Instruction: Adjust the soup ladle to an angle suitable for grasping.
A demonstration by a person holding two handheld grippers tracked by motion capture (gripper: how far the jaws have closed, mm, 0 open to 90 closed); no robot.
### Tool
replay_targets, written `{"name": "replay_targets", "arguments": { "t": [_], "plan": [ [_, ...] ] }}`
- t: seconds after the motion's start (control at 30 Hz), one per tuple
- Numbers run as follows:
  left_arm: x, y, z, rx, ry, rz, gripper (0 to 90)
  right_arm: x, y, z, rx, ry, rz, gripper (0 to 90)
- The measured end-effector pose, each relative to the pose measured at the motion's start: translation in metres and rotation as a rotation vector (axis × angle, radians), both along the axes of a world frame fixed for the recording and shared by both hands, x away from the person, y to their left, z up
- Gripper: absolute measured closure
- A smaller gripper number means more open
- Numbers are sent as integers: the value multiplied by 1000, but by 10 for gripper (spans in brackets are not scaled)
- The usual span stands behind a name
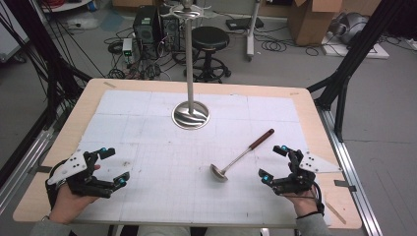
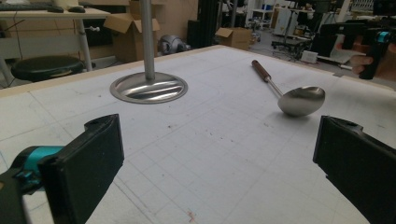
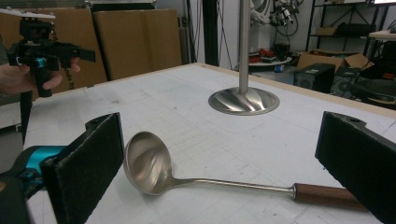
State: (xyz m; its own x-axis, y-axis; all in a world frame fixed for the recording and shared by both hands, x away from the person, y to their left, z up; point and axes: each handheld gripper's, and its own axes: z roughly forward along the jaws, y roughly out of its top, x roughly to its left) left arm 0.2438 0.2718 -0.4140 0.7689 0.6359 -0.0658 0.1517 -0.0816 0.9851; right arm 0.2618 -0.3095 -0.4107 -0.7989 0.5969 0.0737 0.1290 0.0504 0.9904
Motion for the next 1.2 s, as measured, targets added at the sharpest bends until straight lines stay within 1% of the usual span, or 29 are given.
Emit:
{"name": "replay_targets", "arguments": {
  "t": [0.1, 0.23, 0.33, 0.37, 0.4, 0.5, 0.53, 0.6, 0.63, 0.67, 0.7, 0.77, 0.8, 0.83, 0.87, 0.9, 0.93, 0.97, 1.03, 1.07, 1.2],
  "plan": [
    [0, -1, 0, -4, 8, 2, 23, 0, 0, 0, -7, -4, 0, 7],
    [1, -1, -1, 4, 16, 4, 24, 1, 1, -1, 3, 4, -3, 8],
    [1, -1, -1, 11, 20, 5, 23, 4, 2, -3, 3, 36, 1, 8],
    [1, -1, -1, 11, 21, 5, 24, 4, 3, -3, -5, 33, -4, 8],
    [1, -1, -1, 11, 21, 5, 24, 4, 4, -3, -2, 42, -4, 8],
    [1, -1, -1, 14, 23, 8, 23, 4, 5, -2, 0, 44, -8, 22],
    [1, -1, -2, 16, 25, 8, 23, 4, 5, -1, 4, 38, 5, 78],
    [1, -1, -2, 18, 25, 8, 24, 5, 5, -1, 3, 51, 7, 113],
    [1, -1, -2, 15, 25, 12, 24, 5, 5, -1, 2, 57, 11, 169],
    [1, -1, -2, 13, 28, 15, 24, 5, 5, -1, 2, 57, 11, 169],
    [1, 0, -1, 8, 28, 17, 24, 5, 5, -1, -4, 64, 21, 200],
    [2, 1, 0, -7, 28, 22, 24, 6, 6, -1, -12, 64, 27, 257],
    [2, 2, 0, -7, 30, 25, 24, 7, 7, -1, -20, 72, 28, 359],
    [2, 2, -1, -7, 31, 26, 24, 7, 7, -1, -20, 72, 28, 359],
    [2, 2, -1, -5, 35, 27, 24, 6, 8, -1, -19, 82, 39, 408],
    [2, 2, -1, 0, 39, 26, 24, 6, 11, -1, -40, 82, 46, 500],
    [3, 1, -2, 2, 37, 24, 24, 7, 12, -2, -50, 85, 50, 540],
    [2, 1, -2, 4, 38, 22, 24, 7, 12, -2, -50, 85, 50, 540],
    [2, 1, -2, 8, 40, 24, 24, 7, 16, -1, -77, 84, 51, 606],
    [2, 1, -2, 9, 39, 23, 24, 8, 19, -1, -108, 67, 51, 641],
    [1, 3, -2, 5, 45, 26, 24, 12, 25, -2, -138, 71, 37, 782]
  ]
}}
